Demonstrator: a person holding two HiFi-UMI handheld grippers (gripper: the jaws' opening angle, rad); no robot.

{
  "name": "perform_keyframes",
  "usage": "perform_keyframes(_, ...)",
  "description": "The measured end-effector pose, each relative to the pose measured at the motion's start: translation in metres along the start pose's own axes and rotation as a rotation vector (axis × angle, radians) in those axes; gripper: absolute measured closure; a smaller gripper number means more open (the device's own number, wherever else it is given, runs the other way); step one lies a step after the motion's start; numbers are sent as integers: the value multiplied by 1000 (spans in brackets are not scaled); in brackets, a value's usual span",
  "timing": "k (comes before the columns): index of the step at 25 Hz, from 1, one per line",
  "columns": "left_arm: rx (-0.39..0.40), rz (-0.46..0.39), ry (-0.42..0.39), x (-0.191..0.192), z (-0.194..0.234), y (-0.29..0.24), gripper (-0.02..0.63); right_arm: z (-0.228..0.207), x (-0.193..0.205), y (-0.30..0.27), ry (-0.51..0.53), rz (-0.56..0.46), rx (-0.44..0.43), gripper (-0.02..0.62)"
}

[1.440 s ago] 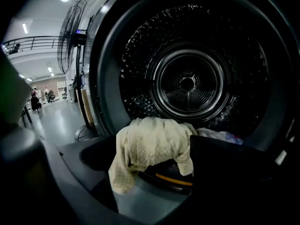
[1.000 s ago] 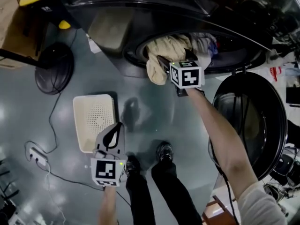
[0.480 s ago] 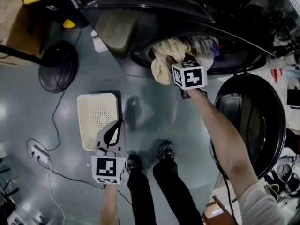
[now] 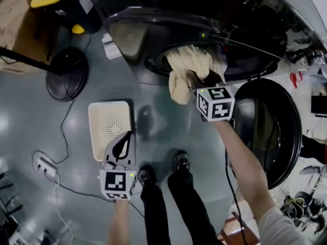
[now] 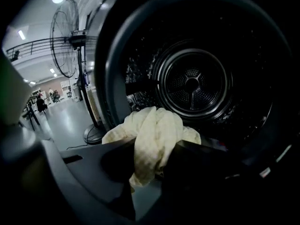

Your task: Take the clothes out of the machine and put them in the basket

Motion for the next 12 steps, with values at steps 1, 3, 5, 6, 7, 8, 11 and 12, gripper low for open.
perform_keyframes(1, 0, -3, -3, -3, 0, 3, 588, 4, -3, 11, 7, -19, -2, 466)
perform_keyframes(3, 1, -7, -3, -8, 0, 9, 588, 14, -8, 34, -2, -47, -7, 466)
perform_keyframes(5, 1, -8, 9, -14, 0, 15, 588, 26, -11, 54, -12, -59, -14, 466)
perform_keyframes(6, 2, -9, 10, -17, 0, 17, 588, 31, -11, 64, -16, -60, -17, 466)
perform_keyframes(7, 4, -10, 10, -20, 0, 20, 588, 36, -10, 73, -23, -58, -19, 466)
perform_keyframes(8, 5, -12, 11, -23, 0, 22, 588, 40, -9, 83, -32, -56, -19, 467)
perform_keyframes(11, 4, -23, 17, -32, 0, 28, 588, 50, -8, 112, -31, -64, -20, 468)
perform_keyframes(12, 1, -26, 21, -35, 1, 30, 588, 52, -8, 122, -23, -70, -25, 468)
Point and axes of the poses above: the fingertips, and each gripper's own axes: y backward along the fingers, z to its left, x out of its underside, the point moved 9 cm from there along y, backward along the fingers, and after that the axes turned 4 degrees about x, right-handed, at the moved point
